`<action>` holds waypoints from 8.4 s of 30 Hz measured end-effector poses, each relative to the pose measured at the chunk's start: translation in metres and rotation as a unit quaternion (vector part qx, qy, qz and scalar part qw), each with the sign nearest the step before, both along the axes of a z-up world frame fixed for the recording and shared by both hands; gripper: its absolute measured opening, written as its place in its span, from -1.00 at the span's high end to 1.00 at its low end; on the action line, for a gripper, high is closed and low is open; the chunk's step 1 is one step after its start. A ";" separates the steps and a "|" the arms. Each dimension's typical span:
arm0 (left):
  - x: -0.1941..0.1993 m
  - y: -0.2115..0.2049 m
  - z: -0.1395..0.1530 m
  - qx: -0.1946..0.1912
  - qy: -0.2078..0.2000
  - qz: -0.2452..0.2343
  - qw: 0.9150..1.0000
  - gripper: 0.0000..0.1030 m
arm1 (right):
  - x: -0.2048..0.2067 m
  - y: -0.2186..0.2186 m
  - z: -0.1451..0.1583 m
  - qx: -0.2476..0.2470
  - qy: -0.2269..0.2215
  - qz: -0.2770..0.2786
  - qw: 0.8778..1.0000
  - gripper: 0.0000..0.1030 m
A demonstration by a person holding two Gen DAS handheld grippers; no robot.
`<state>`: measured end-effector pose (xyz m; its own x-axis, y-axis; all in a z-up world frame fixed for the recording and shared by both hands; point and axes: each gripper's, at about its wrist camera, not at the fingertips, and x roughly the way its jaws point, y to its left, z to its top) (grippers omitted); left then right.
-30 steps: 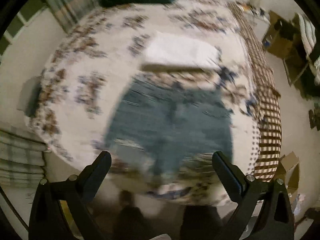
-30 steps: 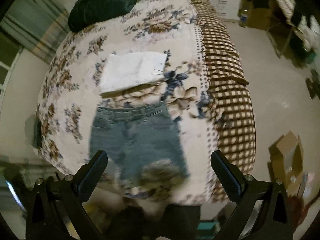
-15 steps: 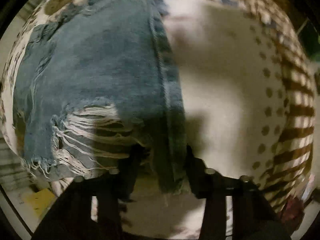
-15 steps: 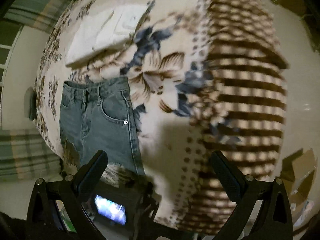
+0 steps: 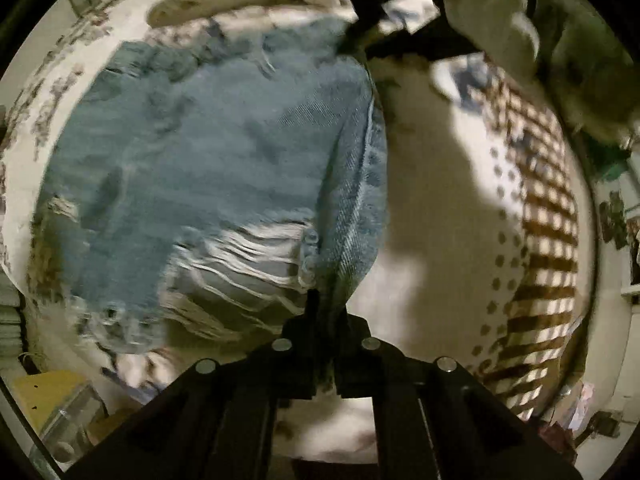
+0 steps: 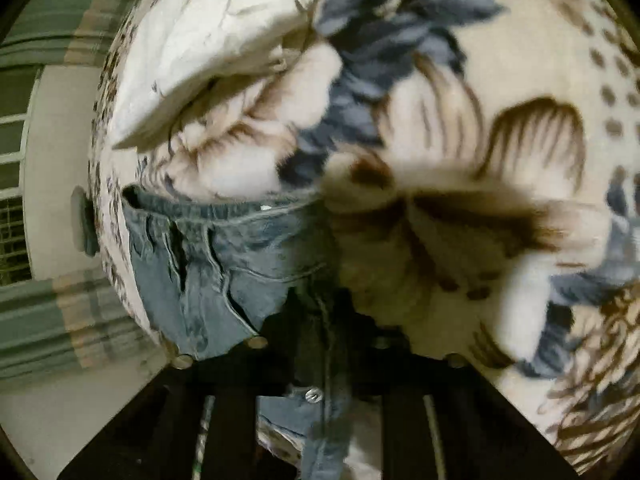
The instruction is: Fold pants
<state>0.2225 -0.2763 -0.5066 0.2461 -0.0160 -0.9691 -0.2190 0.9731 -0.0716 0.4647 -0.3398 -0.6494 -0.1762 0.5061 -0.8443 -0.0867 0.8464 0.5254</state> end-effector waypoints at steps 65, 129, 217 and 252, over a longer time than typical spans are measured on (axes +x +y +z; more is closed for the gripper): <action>-0.131 0.221 -0.108 -0.385 -0.095 0.708 0.585 -0.85 | -0.039 0.172 0.047 -0.013 -0.030 0.226 0.973 -0.91; -0.150 0.303 -0.112 -0.257 -0.156 0.676 0.673 0.40 | -0.049 0.183 -0.017 0.130 -0.027 0.074 0.988 -0.13; 0.047 0.279 0.364 0.079 -0.237 -0.042 0.967 -0.92 | -0.211 0.107 0.540 -0.216 -0.420 -0.170 0.865 -1.00; -0.087 0.289 0.451 0.082 -0.288 -0.051 0.953 -1.00 | -0.400 0.129 0.696 -0.214 -0.484 -0.182 0.829 -1.00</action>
<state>0.1355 0.0126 -0.0554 0.7429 0.0729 -0.6654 -0.0939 0.9956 0.0043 0.0647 -0.2113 0.0468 0.7871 -0.0052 -0.6168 0.0098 0.9999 0.0041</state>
